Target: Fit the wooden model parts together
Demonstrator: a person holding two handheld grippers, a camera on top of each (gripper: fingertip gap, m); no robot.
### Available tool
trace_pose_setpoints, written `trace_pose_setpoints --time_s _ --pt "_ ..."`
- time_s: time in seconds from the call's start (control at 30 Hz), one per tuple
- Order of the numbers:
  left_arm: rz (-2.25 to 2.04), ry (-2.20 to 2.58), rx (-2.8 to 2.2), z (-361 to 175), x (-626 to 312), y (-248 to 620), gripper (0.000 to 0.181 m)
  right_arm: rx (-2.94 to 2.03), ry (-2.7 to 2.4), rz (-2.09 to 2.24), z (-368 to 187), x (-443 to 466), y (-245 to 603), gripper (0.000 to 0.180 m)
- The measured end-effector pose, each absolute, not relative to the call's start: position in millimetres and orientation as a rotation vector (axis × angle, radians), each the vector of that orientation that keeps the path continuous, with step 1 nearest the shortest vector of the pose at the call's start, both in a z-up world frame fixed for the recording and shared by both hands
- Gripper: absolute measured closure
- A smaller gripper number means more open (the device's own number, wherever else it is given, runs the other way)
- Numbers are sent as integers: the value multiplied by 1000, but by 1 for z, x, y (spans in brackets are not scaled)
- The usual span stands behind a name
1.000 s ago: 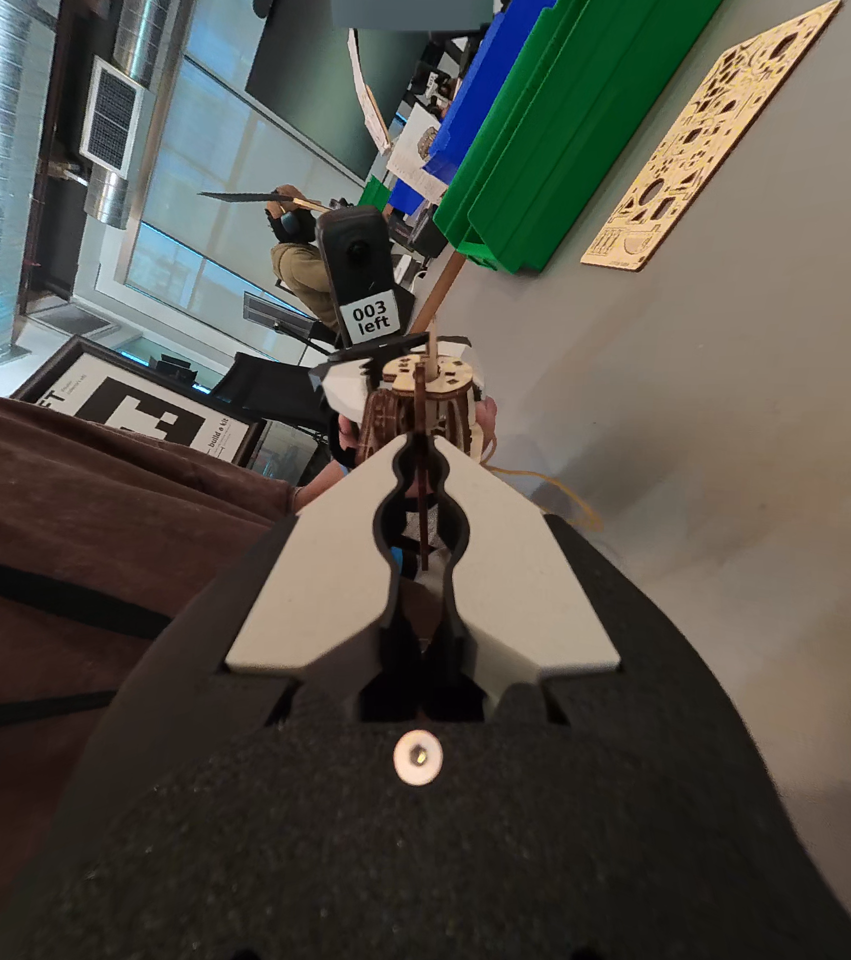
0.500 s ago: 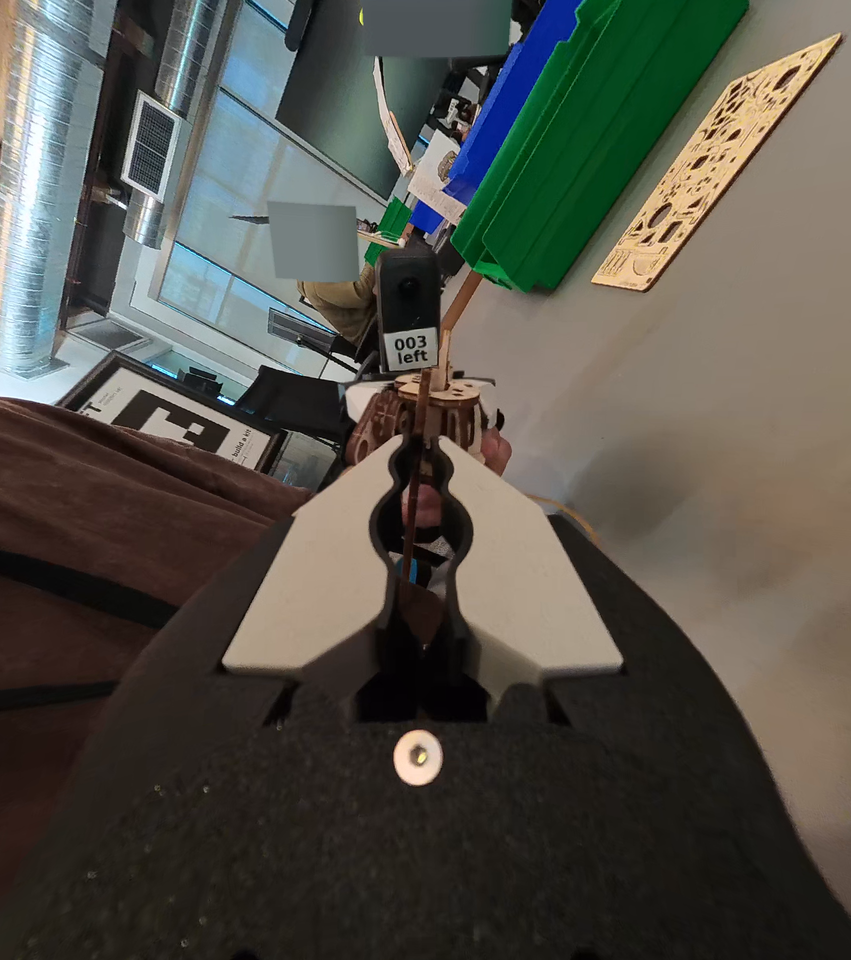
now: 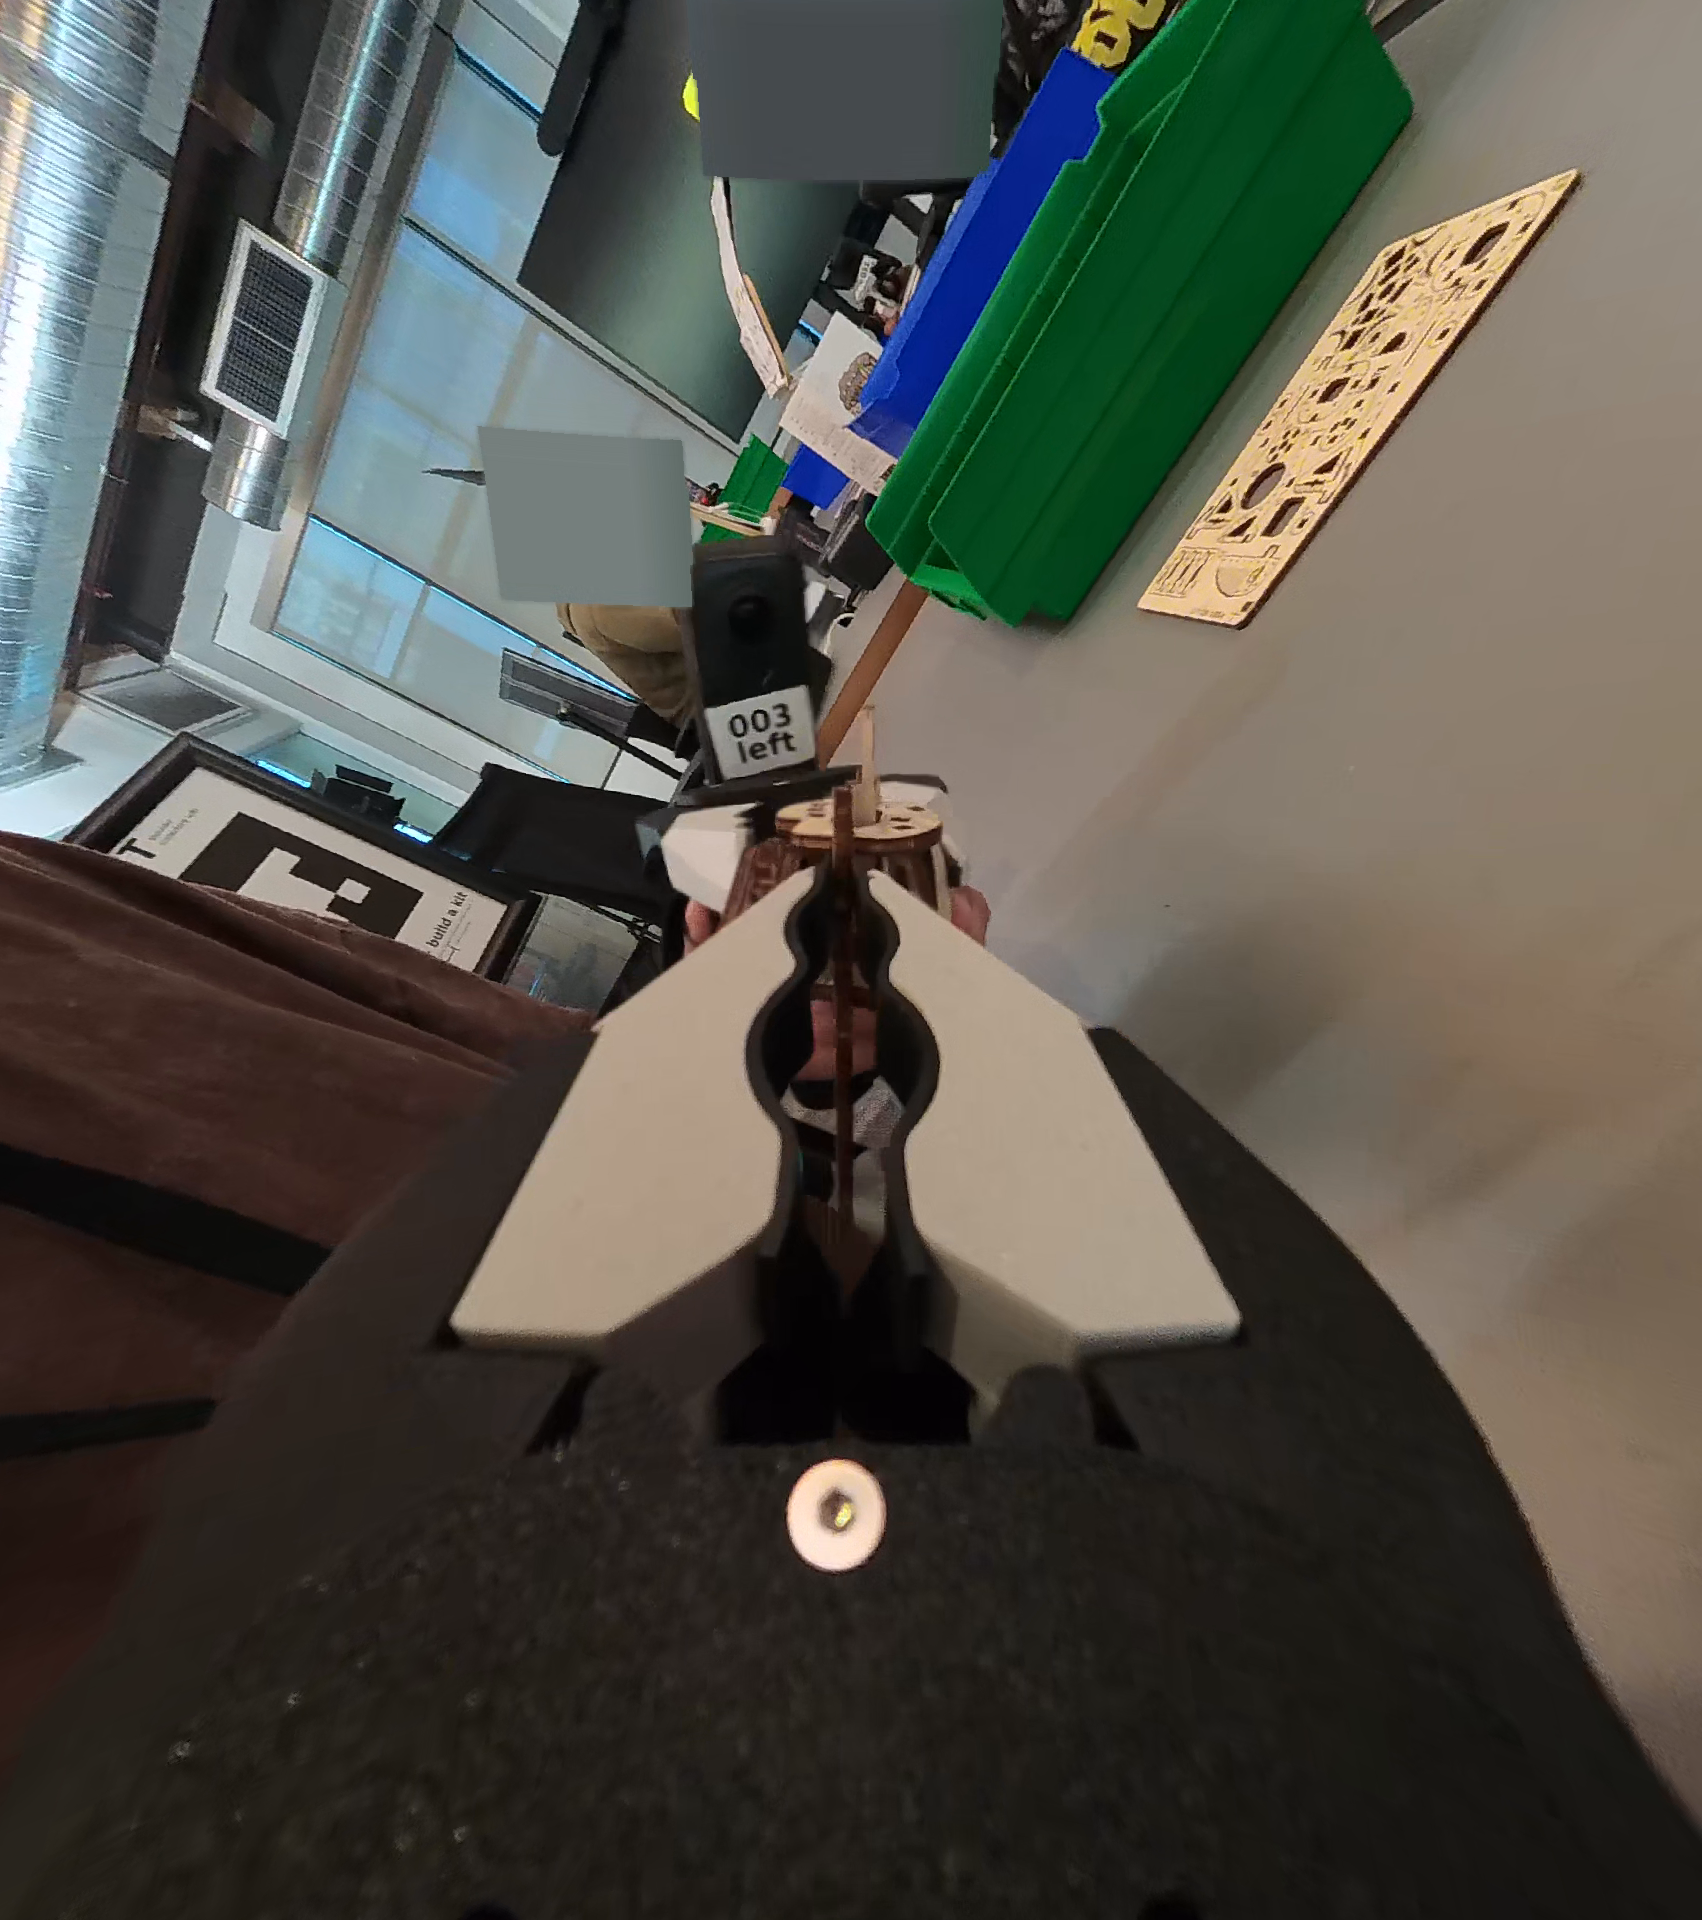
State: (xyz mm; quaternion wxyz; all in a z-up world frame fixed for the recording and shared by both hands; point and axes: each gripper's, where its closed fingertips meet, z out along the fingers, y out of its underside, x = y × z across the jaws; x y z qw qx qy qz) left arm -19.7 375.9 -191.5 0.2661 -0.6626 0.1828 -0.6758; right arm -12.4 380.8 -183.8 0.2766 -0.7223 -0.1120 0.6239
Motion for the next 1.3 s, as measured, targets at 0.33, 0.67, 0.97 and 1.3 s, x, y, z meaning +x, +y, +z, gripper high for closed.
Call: trace_pose_setpoints --time_s 0.33,0.67,0.97,1.3 --pt "-1637 654 -1833 -202 -15 371 142 -2002 -319 1646 -193 -9 378 176" --pt "-1867 493 -1798 -193 -15 372 142 -1940 -337 1678 -178 -5 380 177" --pt "-1806 531 -1794 -192 -15 372 142 -1957 -339 1648 -180 -8 382 177" --pt "-1810 513 -1794 -192 -18 374 142 -1988 -354 1648 -182 -8 382 177"
